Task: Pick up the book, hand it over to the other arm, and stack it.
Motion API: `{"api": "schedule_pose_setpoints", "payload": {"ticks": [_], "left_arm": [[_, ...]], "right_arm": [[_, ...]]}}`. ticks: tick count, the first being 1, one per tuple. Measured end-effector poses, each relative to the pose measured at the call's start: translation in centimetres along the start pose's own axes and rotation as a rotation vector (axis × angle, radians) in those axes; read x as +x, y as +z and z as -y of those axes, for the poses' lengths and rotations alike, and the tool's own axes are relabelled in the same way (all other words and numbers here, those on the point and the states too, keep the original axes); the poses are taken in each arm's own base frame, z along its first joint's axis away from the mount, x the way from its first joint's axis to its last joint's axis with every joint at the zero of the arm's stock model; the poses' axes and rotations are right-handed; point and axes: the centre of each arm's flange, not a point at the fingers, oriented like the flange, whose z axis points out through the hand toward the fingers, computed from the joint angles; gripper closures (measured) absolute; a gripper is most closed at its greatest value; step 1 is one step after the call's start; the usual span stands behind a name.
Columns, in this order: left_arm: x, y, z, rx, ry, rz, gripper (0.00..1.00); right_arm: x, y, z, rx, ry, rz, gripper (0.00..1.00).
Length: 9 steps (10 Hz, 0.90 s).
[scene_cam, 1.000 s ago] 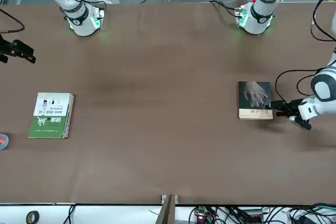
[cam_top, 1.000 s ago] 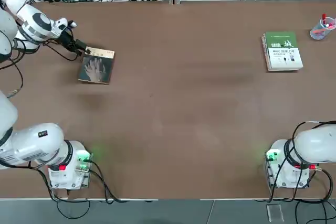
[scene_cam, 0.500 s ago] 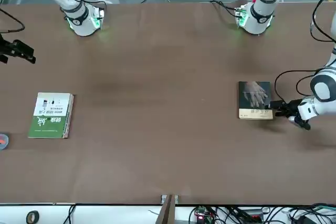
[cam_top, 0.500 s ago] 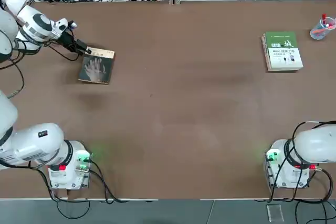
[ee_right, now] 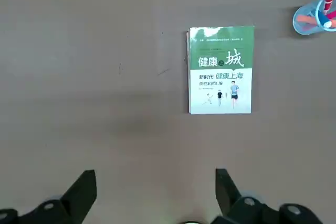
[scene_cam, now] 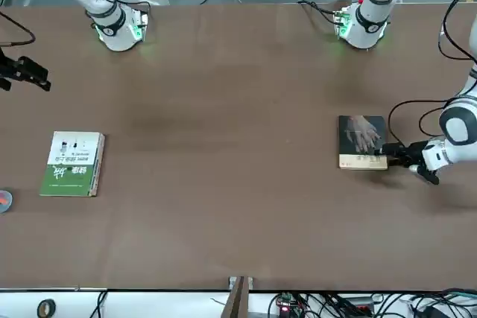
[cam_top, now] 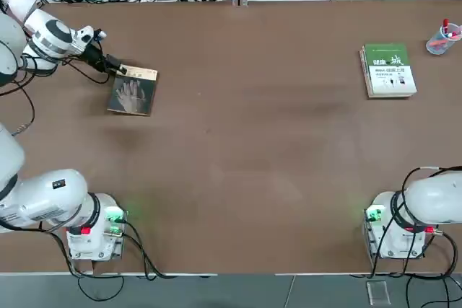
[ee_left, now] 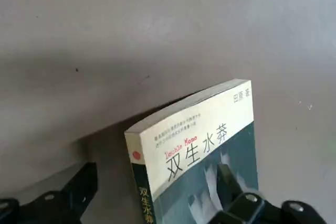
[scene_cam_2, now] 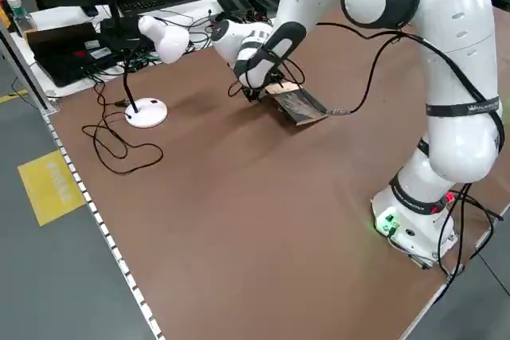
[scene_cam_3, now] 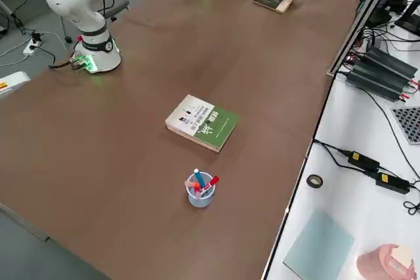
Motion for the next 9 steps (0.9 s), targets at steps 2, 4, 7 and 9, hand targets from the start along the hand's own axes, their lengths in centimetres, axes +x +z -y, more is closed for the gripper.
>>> {"api": "schedule_pose_setpoints", "payload": {"ticks": [2, 4, 7, 9], "left_arm": [[0.0, 0.1, -0.1, -0.007, -0.001, -0.001, 0.00], [0.3, 0.4, -0.6, -0.017, 0.004, -0.002, 0.00], [0.4, 1.0, -1.2, -0.043, -0.009, -0.015, 0.00], [0.4, 1.4, -1.4, -0.053, -0.013, -0.014, 0.01]], "right_arm": [[0.0, 0.0, 0.0, 0.000, 0.000, 0.000, 0.00], [0.0, 0.0, 0.0, 0.000, 0.000, 0.000, 0.00], [0.0, 0.0, 0.0, 0.000, 0.000, 0.000, 0.00], [0.0, 0.0, 0.0, 0.000, 0.000, 0.000, 0.00]]}}
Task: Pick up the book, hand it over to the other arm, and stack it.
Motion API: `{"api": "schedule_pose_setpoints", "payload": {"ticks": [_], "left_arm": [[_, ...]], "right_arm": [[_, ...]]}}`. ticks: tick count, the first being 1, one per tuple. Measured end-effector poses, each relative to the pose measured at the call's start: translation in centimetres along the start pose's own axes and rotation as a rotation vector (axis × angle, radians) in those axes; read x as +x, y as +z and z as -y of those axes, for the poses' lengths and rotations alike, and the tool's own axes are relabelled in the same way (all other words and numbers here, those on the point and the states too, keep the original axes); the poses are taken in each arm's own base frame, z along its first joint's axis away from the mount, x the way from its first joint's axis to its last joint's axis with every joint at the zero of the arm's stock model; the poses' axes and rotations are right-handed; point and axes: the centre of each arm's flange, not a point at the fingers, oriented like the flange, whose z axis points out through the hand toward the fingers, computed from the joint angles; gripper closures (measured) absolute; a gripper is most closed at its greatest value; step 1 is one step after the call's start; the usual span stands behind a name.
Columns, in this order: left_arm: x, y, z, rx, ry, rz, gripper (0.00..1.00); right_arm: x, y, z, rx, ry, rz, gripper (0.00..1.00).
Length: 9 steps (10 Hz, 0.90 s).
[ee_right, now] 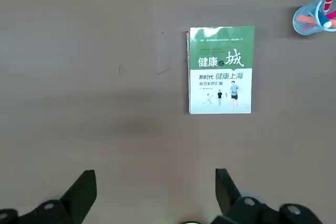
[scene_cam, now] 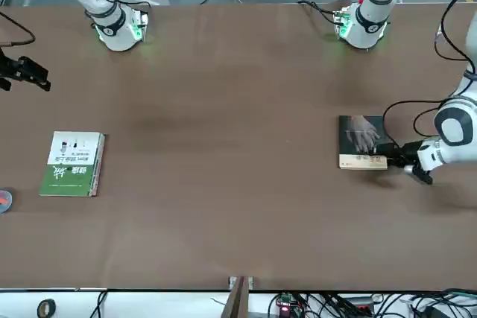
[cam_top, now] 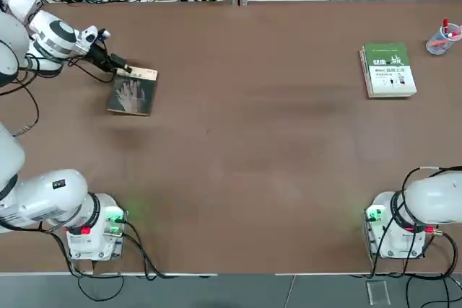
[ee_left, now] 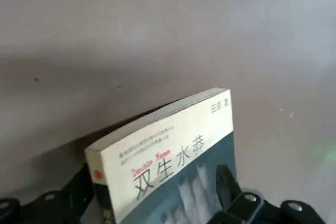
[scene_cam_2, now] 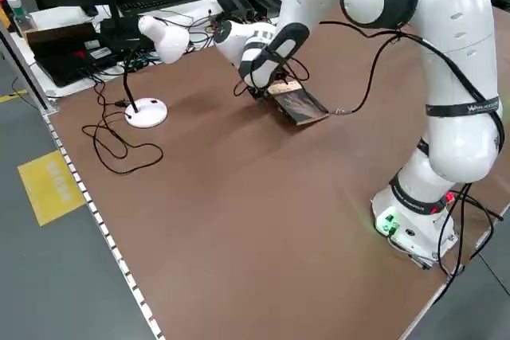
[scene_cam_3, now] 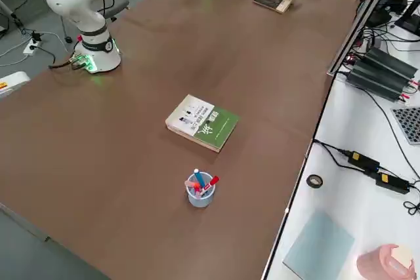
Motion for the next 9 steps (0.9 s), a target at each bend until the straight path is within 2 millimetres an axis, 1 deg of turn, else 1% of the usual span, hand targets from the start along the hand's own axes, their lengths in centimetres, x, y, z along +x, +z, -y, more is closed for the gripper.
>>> {"api": "schedule_pose_setpoints", "payload": {"ticks": [2, 7, 8, 9], "left_arm": [[0.02, 0.10, -0.06, -0.002, 0.000, 0.000, 0.01], [0.00, 0.07, -0.02, -0.003, -0.001, -0.001, 0.07], [0.00, 0.07, -0.02, -0.003, -0.001, -0.001, 0.12], [0.00, 0.06, -0.01, -0.002, -0.001, -0.001, 0.24]], "right_arm": [[0.00, 0.00, 0.00, 0.000, 0.000, 0.000, 0.00], [0.00, 0.00, 0.00, 0.000, 0.000, 0.000, 0.00], [0.00, 0.00, 0.00, 0.000, 0.000, 0.000, 0.00], [0.00, 0.00, 0.00, 0.000, 0.000, 0.000, 0.00]]}}
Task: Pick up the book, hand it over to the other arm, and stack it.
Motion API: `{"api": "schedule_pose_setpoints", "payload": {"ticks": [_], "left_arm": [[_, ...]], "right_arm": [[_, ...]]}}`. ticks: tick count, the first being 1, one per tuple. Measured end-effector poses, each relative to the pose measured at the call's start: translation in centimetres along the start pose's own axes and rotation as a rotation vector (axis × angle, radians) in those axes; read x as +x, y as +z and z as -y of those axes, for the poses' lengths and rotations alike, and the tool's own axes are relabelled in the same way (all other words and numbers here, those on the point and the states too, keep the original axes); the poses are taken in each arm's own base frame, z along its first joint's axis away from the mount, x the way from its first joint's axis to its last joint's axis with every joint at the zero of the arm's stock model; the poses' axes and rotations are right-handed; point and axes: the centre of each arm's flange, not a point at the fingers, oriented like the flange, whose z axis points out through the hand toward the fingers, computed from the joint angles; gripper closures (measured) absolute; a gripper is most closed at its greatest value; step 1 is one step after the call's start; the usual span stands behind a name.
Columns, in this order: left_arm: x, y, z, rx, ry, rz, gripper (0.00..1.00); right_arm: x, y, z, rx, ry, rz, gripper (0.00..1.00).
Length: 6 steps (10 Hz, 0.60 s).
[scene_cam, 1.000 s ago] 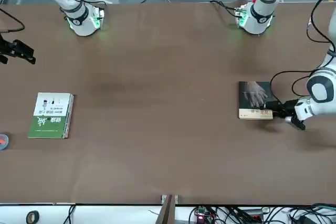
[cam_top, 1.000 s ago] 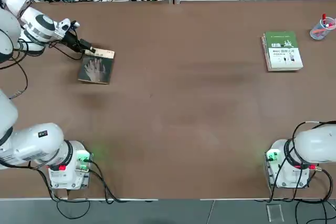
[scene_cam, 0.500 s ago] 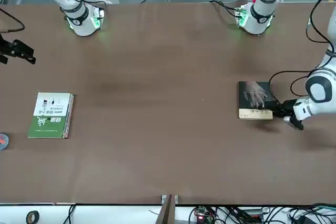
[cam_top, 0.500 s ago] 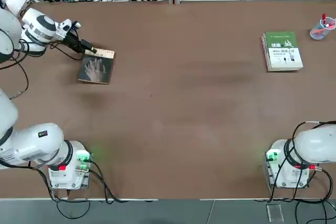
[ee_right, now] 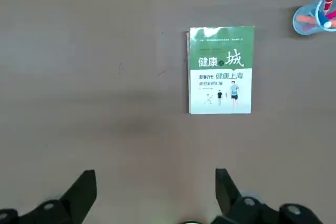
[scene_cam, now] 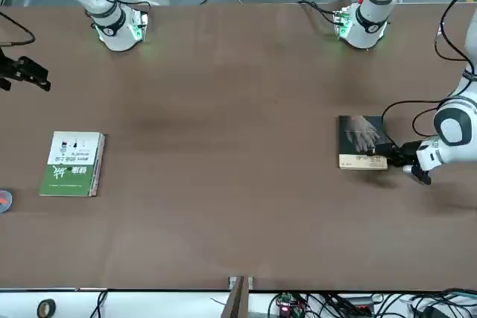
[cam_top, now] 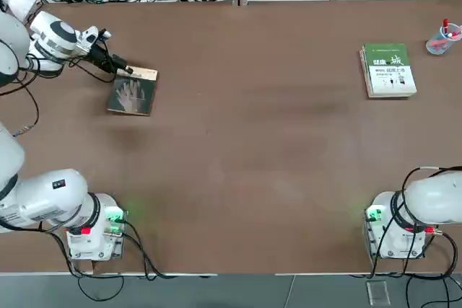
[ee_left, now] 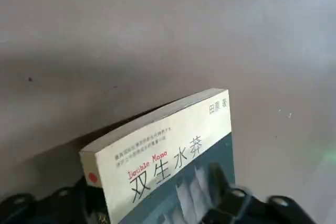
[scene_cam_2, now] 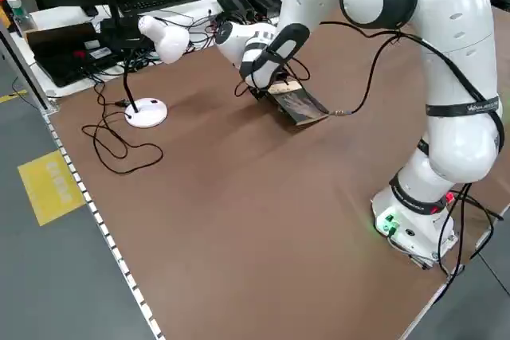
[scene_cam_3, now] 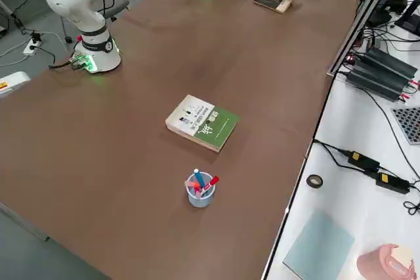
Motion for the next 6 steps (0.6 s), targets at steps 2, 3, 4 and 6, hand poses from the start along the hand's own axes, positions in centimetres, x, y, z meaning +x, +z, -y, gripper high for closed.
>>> {"api": "schedule_pose_setpoints", "payload": {"ticks": [2, 3, 4, 6], "left_arm": [[0.00, 0.00, 0.01, 0.000, 0.000, 0.000, 0.33], [-0.01, -0.01, 0.02, 0.000, 0.000, 0.000, 0.43], [-0.01, -0.02, 0.03, 0.000, 0.000, 0.000, 0.52], [-0.02, -0.03, 0.04, 0.000, 0.000, 0.000, 0.56]], "right_arm": [[0.00, 0.00, 0.00, 0.000, 0.000, 0.000, 0.00], [0.00, 0.00, 0.00, 0.000, 0.000, 0.000, 0.00], [-0.01, 0.00, 0.00, 0.000, 0.000, 0.001, 0.00], [-0.03, 0.02, 0.00, 0.000, 0.000, 0.002, 0.00]]}}
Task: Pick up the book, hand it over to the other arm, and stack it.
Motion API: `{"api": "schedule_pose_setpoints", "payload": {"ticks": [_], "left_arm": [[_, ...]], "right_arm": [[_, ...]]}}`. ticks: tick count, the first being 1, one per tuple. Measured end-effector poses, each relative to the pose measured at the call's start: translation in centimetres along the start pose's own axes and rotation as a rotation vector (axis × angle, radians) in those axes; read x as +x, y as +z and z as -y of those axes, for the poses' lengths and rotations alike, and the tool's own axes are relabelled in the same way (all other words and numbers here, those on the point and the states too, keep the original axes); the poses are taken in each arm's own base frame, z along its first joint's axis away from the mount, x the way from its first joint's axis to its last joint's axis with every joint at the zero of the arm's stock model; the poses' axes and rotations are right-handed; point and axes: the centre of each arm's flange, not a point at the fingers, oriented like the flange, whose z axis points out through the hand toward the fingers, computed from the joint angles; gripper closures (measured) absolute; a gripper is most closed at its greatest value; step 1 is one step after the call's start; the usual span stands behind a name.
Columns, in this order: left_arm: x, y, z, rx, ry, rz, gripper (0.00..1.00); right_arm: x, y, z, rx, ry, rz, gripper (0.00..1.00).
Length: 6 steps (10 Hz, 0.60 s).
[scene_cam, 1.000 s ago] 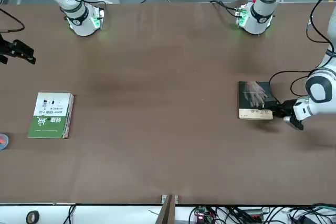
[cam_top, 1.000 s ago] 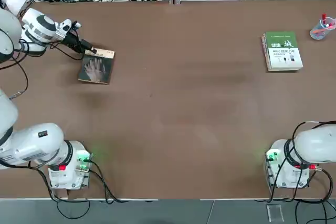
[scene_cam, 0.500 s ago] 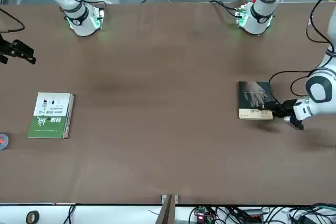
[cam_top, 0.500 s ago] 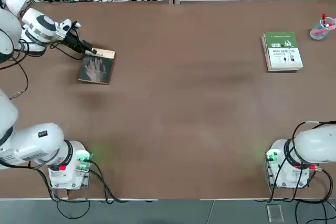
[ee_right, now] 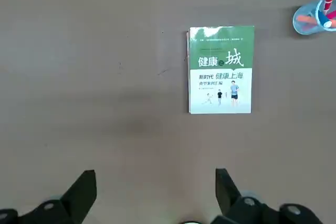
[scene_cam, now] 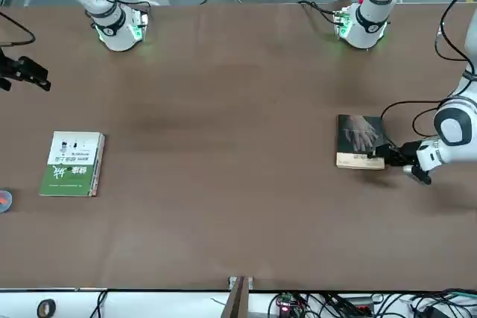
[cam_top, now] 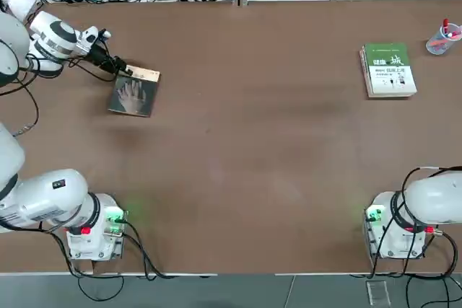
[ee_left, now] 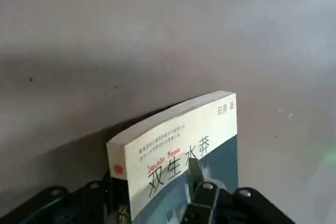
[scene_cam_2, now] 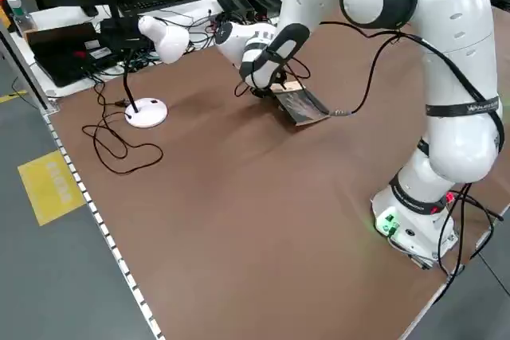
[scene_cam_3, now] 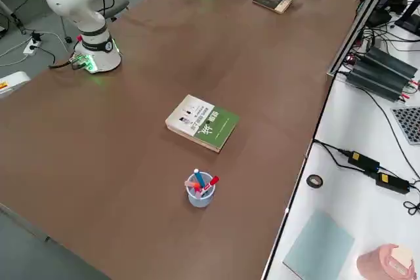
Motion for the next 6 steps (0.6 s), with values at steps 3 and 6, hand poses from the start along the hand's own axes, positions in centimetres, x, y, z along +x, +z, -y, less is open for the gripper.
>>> {"api": "schedule_pose_setpoints", "payload": {"ticks": [3, 6], "left_arm": [[-0.12, 0.05, 0.23, -0.001, -0.004, 0.000, 0.60], [-0.24, 0.13, 0.47, -0.004, 0.009, 0.000, 0.83]], "right_arm": [[-0.13, 0.11, -0.02, -0.002, 0.000, 0.012, 0.00], [-0.22, 0.18, -0.03, -0.002, 0.000, 0.020, 0.00]]}}
